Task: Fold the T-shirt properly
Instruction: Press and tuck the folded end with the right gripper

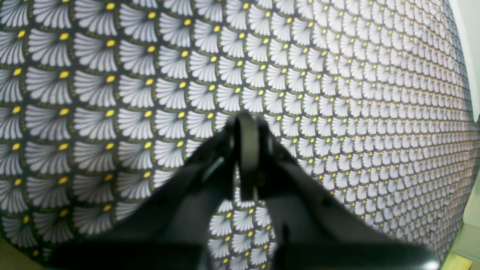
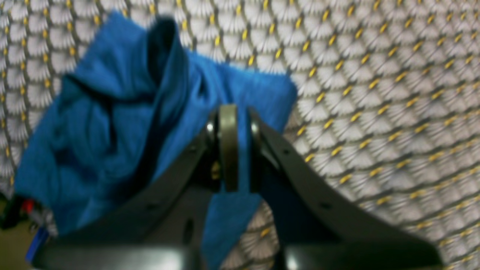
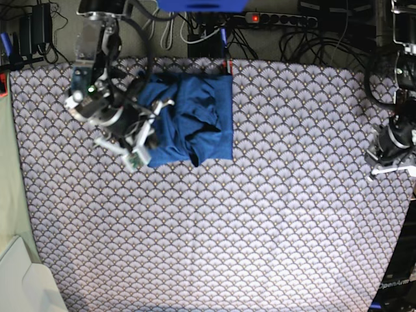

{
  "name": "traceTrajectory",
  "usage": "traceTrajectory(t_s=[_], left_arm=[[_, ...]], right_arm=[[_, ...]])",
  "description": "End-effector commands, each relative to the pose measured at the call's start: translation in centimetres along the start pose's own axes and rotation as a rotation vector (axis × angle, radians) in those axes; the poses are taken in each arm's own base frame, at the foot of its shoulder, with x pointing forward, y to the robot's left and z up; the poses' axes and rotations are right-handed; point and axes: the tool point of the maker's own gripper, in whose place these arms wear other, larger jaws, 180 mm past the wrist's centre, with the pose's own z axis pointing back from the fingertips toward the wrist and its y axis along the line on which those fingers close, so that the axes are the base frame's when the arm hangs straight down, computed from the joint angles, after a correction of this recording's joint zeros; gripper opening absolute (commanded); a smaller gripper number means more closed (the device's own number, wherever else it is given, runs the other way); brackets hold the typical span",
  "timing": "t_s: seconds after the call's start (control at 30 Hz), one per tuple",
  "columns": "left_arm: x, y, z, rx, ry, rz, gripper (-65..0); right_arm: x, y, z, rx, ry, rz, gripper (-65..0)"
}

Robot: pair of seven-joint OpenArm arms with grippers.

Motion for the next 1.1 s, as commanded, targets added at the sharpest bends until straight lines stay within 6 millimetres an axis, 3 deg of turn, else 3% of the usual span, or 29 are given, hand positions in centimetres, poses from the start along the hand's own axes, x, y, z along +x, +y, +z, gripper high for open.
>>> traceTrajectory(t_s=[0.0, 0.27, 0.47, 0.6, 0.7, 0.77, 0.9, 1.07], left_arm=[[0.3, -1.7, 0.8, -0.050, 0.023, 0.044, -64.9], [-0.1, -4.1, 2.1, -0.122, 0.012, 0.008, -64.6], [-0.2, -6.0, 3.3, -0.177, 0.001, -0.017, -64.4], [-1.0, -7.6, 3.9, -0.229, 0.007, -0.016, -62.8], [-1.8, -8.2, 4.0, -0.252, 0.020, -0.002, -57.1], [-2.2, -8.3, 4.0, -0.255, 0.028, 0.001, -53.4], [-3.4, -8.5, 3.6, -0.260, 0.055, 0.026, -55.7], [-6.2, -8.8, 3.4, -0.262, 0.151, -0.007, -54.8]], right_arm=[[1.4, 0.4, -0.1, 0.017, -0.054, -0.006, -62.5], [0.5, 2.8, -2.5, 0.099, -0.060, -0.072, -62.4], [2.2, 6.3, -2.8, 0.182, -0.082, 0.010, -62.4], [3.3, 10.4, -3.0, 0.280, -0.095, 0.087, -62.4], [4.1, 14.3, -2.8, 0.369, -0.108, 0.171, -62.4], [4.9, 15.7, -2.1, 0.396, -0.135, 0.225, -62.4], [6.6, 14.7, -0.7, 0.354, -0.192, 0.268, -62.4], [6.4, 9.6, 0.1, 0.232, -0.190, 0.269, -62.4]])
